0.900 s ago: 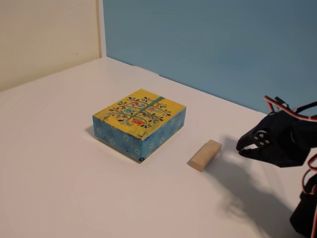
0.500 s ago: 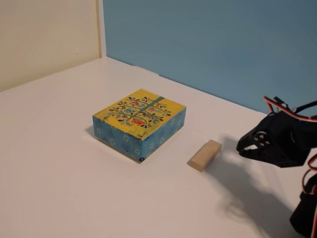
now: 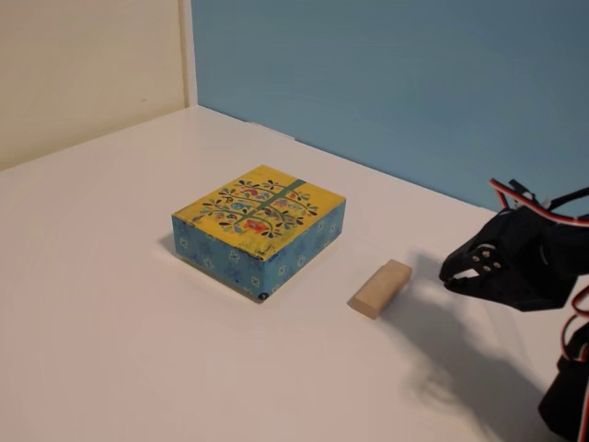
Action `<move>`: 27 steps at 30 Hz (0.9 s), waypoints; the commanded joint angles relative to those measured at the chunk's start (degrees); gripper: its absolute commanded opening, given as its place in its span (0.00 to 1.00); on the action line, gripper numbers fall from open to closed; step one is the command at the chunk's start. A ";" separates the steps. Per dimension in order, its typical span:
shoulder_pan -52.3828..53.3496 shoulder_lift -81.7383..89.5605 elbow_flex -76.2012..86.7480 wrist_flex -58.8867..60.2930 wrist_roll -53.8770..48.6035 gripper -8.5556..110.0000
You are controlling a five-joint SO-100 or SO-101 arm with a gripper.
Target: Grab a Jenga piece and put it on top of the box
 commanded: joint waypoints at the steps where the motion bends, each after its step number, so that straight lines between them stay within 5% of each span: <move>1: 0.53 0.35 -0.70 0.26 0.53 0.07; 27: -3.60 0.35 -9.23 6.42 4.22 0.11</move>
